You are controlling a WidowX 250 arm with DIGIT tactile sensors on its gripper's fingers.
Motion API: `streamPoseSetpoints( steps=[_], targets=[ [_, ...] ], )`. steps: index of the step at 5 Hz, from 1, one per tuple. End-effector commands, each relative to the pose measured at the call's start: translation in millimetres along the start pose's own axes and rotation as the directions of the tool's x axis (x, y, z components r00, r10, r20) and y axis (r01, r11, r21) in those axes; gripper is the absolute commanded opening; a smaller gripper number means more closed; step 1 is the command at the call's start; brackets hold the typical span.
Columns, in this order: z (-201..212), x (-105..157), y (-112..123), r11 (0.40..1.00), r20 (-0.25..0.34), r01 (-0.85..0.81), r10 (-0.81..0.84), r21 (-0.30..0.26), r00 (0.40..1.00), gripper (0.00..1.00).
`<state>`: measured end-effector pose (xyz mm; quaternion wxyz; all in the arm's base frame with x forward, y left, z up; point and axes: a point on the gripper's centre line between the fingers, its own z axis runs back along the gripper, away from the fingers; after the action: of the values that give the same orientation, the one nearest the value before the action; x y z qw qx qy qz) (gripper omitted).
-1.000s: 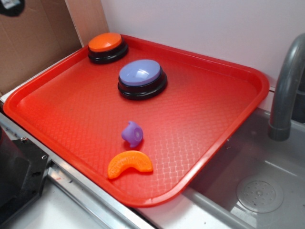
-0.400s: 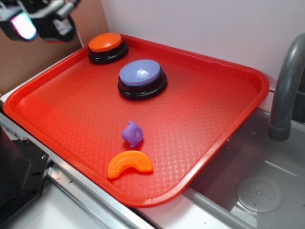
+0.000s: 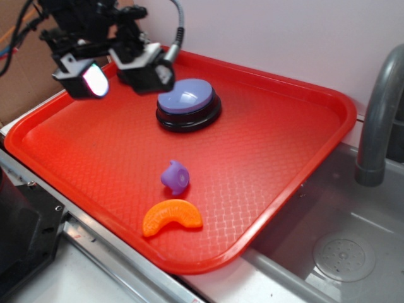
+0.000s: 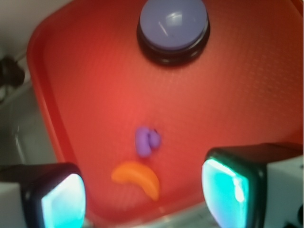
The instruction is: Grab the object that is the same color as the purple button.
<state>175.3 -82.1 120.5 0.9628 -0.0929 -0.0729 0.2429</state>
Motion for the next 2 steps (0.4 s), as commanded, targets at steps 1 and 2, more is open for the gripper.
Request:
streamPoseSetpoints(
  steps=[1,2],
  targets=[
    [-51.5,4.8,-2.0,0.986,0.050,-0.137,0.133,0.096,0.990,1.00],
    [-69.1,2.5,-0.3,0.978,0.043,-0.164,0.160,0.126,0.986,1.00]
  ],
)
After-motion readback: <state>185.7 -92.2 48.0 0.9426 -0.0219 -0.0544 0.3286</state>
